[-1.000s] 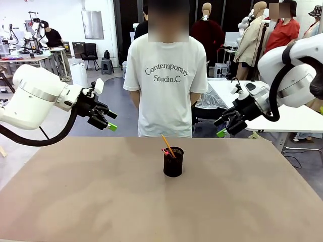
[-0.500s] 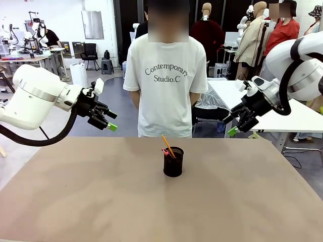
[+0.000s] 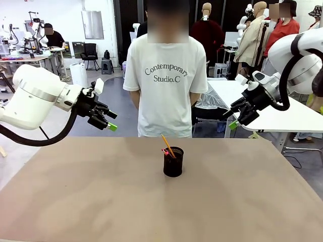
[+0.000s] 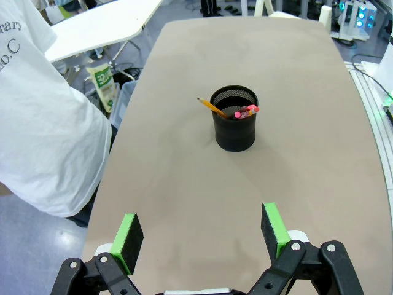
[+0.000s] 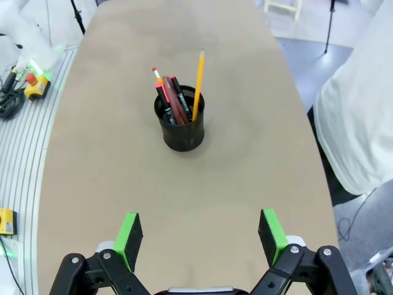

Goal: Place the pens into the pen holder.
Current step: Pick up a writing instrument from the table and place it into the Pen holder.

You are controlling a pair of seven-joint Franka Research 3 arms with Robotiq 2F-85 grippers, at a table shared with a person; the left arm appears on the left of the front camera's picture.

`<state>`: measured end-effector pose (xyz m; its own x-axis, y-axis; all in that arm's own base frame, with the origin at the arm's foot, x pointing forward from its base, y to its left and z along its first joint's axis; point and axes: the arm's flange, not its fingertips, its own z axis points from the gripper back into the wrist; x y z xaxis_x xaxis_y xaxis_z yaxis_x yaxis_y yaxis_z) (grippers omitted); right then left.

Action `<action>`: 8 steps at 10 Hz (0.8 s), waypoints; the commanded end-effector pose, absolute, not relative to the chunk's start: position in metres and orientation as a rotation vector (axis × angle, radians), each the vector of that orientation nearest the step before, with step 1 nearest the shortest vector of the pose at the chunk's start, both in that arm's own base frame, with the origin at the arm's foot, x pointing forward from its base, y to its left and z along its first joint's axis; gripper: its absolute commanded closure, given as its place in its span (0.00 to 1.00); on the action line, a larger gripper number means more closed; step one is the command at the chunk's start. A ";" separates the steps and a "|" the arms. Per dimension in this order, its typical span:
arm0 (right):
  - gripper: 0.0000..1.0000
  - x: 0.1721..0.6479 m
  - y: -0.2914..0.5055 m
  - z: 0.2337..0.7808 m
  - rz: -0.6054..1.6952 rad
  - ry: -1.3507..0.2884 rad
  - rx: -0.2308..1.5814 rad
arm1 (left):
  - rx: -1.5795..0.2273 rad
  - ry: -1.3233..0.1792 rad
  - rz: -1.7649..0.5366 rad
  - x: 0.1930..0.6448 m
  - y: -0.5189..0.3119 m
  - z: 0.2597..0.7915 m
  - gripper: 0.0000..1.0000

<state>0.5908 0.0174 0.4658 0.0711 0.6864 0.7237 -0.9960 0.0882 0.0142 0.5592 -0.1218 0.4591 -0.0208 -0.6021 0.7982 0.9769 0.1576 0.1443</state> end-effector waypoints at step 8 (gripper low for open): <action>0.00 0.586 0.020 0.469 1.395 -0.650 0.590 | -0.548 -0.871 -1.365 0.559 -0.121 0.459 0.00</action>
<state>0.5902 0.0183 0.4685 0.0655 0.6866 0.7241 -0.9963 0.0856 0.0090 0.5592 -0.1218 0.4591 -0.0208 -0.6021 0.7982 0.9769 0.1576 0.1444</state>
